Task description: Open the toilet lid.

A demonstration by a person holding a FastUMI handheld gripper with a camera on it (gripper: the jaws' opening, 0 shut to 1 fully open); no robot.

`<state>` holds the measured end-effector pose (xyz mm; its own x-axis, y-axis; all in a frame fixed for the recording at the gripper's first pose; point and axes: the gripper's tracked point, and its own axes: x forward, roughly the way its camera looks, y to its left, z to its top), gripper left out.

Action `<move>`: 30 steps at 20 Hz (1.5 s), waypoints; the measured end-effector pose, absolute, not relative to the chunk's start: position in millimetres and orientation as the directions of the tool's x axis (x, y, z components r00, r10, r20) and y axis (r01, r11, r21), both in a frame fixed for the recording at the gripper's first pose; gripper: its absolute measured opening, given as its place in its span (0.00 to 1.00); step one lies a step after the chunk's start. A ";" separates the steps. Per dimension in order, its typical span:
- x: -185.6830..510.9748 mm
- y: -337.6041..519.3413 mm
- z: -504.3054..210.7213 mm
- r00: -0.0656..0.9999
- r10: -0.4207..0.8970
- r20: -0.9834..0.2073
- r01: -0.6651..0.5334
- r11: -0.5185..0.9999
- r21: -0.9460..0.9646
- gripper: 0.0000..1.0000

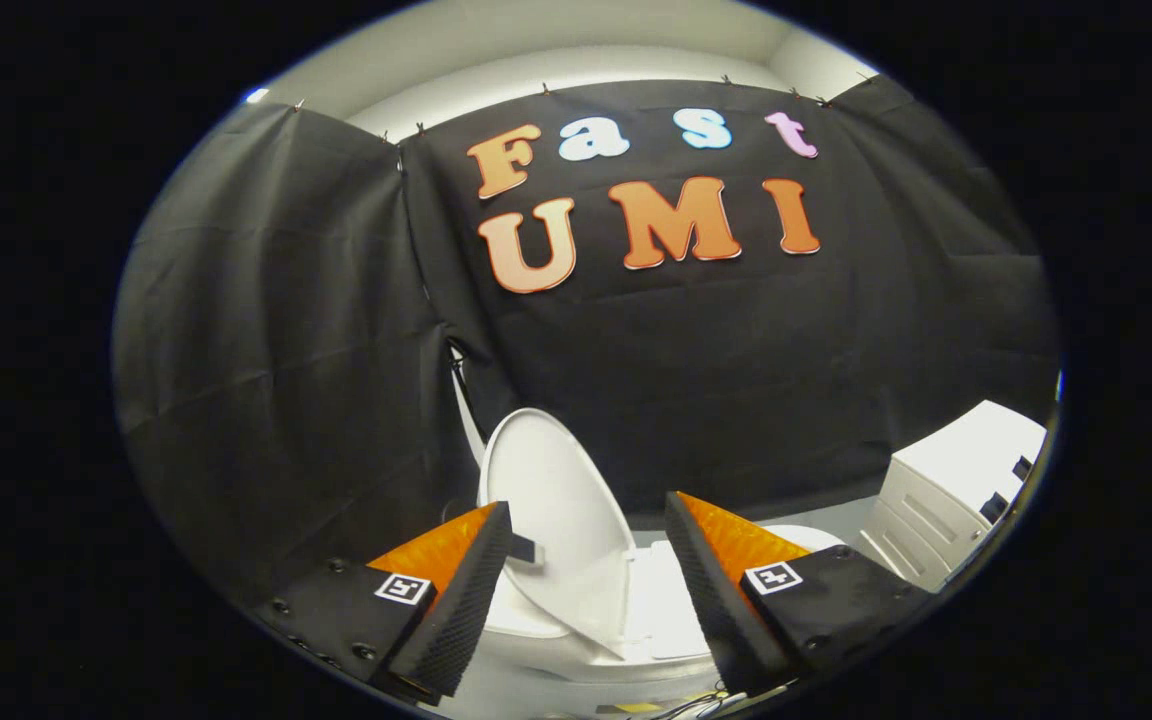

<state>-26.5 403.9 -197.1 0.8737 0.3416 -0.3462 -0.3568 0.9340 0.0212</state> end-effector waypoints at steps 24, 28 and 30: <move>-3.6 289.3 -131.4 0.935 0.246 -0.255 -0.273 0.959 -0.077 0.98; -6.6 287.2 -124.9 0.940 0.242 -0.239 -0.271 0.958 -0.094 0.98; -7.5 286.7 -122.4 0.942 0.243 -0.233 -0.271 0.957 -0.099 0.98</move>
